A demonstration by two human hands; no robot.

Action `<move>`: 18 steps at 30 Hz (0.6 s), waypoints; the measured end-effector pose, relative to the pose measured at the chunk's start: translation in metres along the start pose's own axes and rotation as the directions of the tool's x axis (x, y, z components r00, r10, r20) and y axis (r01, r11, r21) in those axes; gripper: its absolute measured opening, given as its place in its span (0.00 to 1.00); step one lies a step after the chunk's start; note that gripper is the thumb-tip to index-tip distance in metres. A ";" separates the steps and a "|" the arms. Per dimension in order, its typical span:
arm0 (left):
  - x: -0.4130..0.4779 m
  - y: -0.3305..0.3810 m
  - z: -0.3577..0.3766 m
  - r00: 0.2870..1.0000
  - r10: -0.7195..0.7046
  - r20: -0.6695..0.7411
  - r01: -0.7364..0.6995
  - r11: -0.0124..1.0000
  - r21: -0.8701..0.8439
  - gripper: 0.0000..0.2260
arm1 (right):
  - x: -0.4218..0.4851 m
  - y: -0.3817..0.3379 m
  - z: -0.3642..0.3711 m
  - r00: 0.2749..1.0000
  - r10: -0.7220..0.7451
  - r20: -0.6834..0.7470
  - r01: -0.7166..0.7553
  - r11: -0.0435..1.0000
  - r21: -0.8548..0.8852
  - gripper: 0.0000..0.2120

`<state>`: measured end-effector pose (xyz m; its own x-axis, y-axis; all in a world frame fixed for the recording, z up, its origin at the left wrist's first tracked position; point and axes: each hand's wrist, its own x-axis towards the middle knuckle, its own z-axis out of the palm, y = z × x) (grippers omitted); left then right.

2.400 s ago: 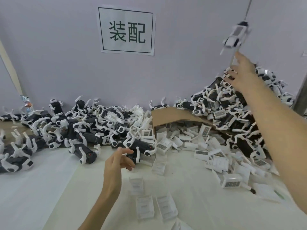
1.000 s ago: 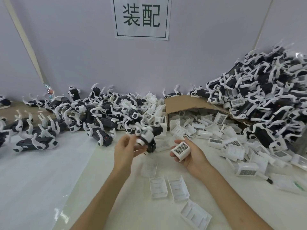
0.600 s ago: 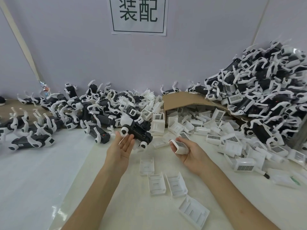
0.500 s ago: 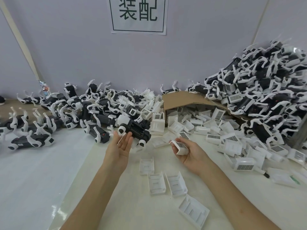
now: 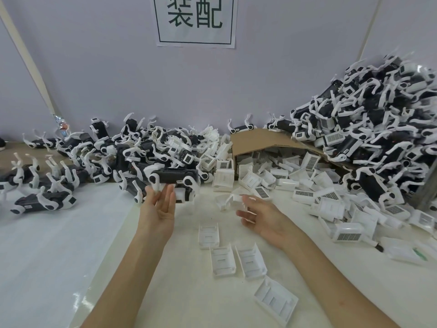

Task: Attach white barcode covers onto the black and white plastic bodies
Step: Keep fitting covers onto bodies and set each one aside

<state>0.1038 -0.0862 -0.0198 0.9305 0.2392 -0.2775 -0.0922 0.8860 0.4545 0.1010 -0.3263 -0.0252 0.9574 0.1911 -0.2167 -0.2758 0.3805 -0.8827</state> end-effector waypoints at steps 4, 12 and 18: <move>-0.007 -0.007 0.002 0.990 0.011 0.140 -0.052 0.956 0.288 0.10 | 0.003 0.003 0.001 1.000 0.009 -0.009 -0.009 0.998 -0.060 0.17; -0.026 -0.014 0.017 0.901 0.103 0.422 -0.312 0.830 0.463 0.13 | 0.003 -0.003 -0.004 0.991 -0.130 0.015 0.122 0.961 0.248 0.21; -0.033 -0.029 0.019 0.870 0.043 0.491 -0.332 0.787 0.520 0.14 | 0.001 -0.005 -0.006 0.962 -0.262 0.075 0.252 0.960 0.122 0.09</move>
<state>0.0823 -0.1278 -0.0076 0.9797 0.0509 0.1937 -0.1973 0.4113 0.8899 0.1039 -0.3331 -0.0230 0.9870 0.1516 0.0538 -0.0341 0.5235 -0.8514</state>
